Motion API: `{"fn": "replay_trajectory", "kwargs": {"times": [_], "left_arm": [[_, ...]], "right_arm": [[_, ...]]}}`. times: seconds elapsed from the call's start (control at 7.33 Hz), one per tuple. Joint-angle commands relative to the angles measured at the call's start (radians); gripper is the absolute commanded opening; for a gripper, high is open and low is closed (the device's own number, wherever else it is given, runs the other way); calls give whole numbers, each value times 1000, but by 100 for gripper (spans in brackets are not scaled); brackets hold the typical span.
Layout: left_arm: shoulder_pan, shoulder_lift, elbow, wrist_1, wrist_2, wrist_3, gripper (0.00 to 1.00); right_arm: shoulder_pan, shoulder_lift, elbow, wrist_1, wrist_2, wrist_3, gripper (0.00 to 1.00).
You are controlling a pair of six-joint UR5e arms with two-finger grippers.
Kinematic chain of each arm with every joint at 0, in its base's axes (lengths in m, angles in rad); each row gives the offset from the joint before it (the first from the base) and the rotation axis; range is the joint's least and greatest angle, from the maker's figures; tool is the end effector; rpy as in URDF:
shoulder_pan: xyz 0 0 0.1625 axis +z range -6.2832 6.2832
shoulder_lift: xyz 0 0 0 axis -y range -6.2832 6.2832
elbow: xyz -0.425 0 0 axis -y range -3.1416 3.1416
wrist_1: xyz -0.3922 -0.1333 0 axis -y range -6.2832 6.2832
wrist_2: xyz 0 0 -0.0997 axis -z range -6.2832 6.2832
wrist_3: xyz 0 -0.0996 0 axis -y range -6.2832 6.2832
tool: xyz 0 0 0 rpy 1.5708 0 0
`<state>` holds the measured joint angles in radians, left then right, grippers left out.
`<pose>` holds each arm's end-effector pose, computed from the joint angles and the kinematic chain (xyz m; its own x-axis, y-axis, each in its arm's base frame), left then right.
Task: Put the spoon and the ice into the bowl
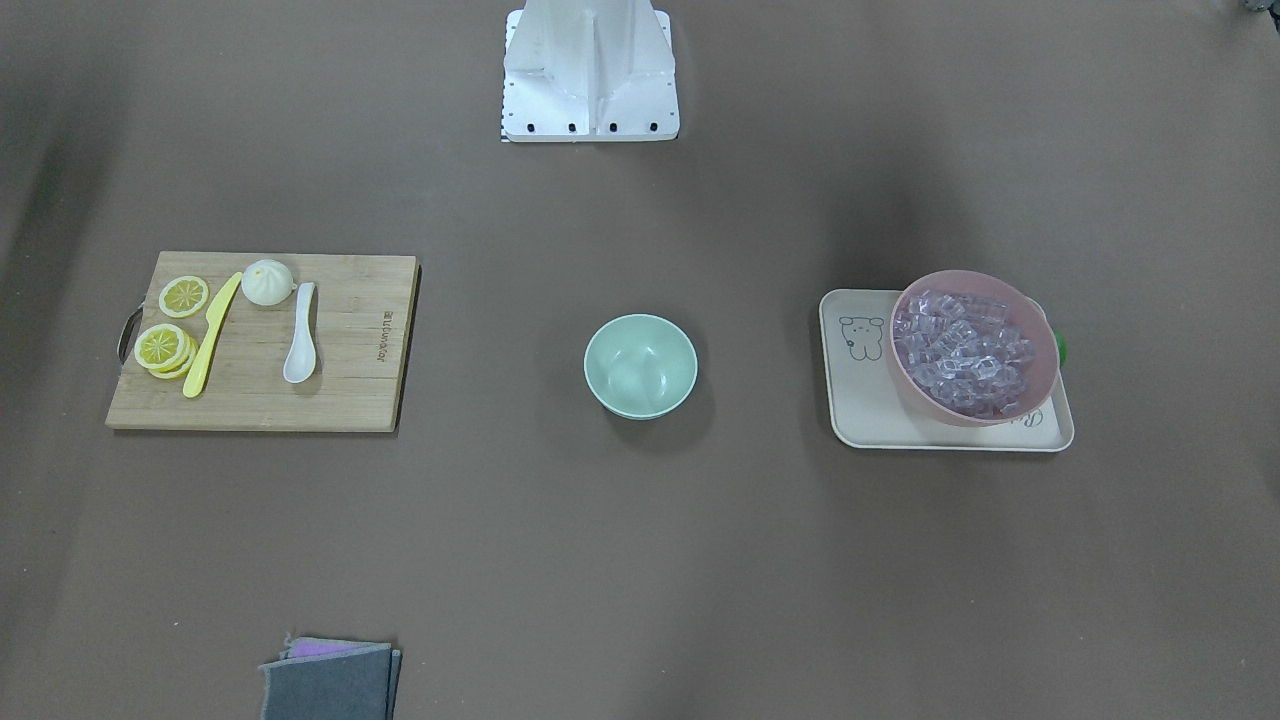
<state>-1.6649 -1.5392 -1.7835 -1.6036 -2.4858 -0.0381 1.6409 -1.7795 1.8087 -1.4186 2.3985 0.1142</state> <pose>-0.0995 -0.4754 0.5548 0.6189 0.0731 -0.7820 0.1155 0.9764 0.1826 0.0888 -0.4090 0.6151 0.6719 0.0272 0.7401 -0.1464 0.9845 0.0967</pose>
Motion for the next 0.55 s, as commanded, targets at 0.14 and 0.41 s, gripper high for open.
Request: {"fn": "replay_trajectory", "kwargs": {"times": [0.14,0.41], "left_arm": [[-3,16,-27,-27,-8,-3,98],[-1,14,-14,-29,-7,-2,98]], "right_arm": [[0,0,-8,3,-1,-1,100],[-6,24,-6,3,-12,-4,100]]}}
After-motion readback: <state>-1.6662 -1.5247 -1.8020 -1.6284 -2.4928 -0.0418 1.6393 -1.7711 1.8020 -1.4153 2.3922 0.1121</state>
